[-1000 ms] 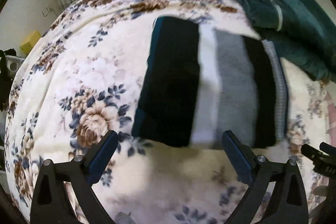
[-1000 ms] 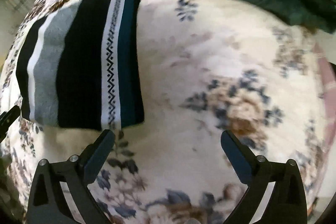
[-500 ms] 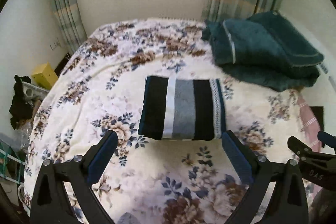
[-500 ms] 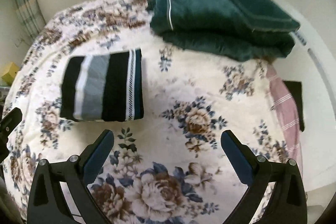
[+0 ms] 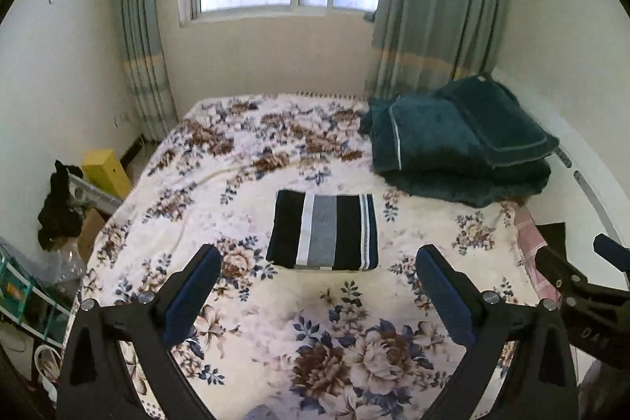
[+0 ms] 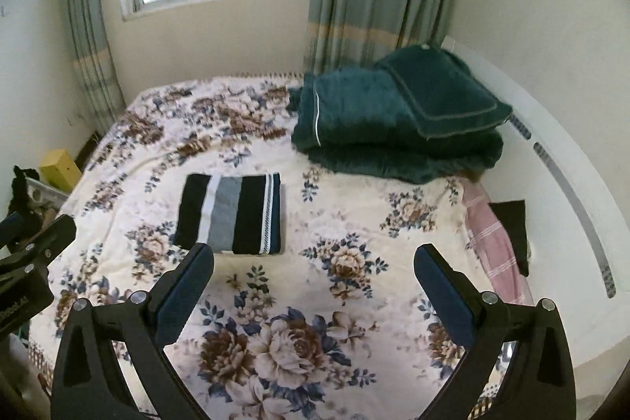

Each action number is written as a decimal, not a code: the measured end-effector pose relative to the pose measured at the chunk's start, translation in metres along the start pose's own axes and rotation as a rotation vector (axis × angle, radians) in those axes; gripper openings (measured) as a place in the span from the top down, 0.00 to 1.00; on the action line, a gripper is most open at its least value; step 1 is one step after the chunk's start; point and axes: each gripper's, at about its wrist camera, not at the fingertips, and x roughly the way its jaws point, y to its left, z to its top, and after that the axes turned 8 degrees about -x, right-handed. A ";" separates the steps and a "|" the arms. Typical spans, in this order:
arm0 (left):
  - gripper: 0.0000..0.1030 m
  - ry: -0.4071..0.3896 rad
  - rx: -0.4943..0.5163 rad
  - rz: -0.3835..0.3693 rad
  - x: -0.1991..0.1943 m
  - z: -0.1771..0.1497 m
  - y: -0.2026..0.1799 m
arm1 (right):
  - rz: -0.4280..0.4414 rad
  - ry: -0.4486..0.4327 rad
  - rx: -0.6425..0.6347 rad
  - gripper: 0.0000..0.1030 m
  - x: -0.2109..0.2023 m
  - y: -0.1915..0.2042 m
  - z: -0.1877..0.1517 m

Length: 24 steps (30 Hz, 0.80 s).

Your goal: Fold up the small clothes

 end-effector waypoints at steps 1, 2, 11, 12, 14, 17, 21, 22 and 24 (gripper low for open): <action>0.02 -0.007 0.002 -0.001 -0.007 0.000 -0.001 | 0.007 -0.015 0.002 0.00 -0.016 -0.003 -0.002; 0.02 -0.014 0.004 0.001 -0.016 0.000 -0.002 | 0.010 -0.027 0.002 0.00 -0.029 -0.005 -0.003; 0.02 -0.085 0.007 0.015 -0.079 -0.003 -0.009 | 0.032 -0.125 -0.003 0.00 -0.114 -0.015 -0.007; 0.02 -0.086 0.006 0.013 -0.083 -0.004 -0.010 | 0.033 -0.127 -0.003 0.00 -0.117 -0.016 -0.007; 0.02 -0.090 0.001 0.025 -0.091 -0.005 -0.010 | 0.044 -0.131 0.000 0.00 -0.128 -0.019 -0.009; 0.02 -0.084 -0.004 0.055 -0.098 -0.006 -0.009 | 0.057 -0.128 0.000 0.00 -0.133 -0.023 -0.009; 0.02 -0.081 -0.003 0.083 -0.107 -0.007 -0.010 | 0.068 -0.123 0.000 0.00 -0.139 -0.026 -0.011; 0.02 -0.085 -0.002 0.097 -0.108 -0.006 -0.010 | 0.074 -0.121 -0.005 0.00 -0.142 -0.025 -0.011; 0.02 -0.092 -0.001 0.101 -0.111 -0.005 -0.011 | 0.081 -0.118 -0.009 0.00 -0.143 -0.026 -0.010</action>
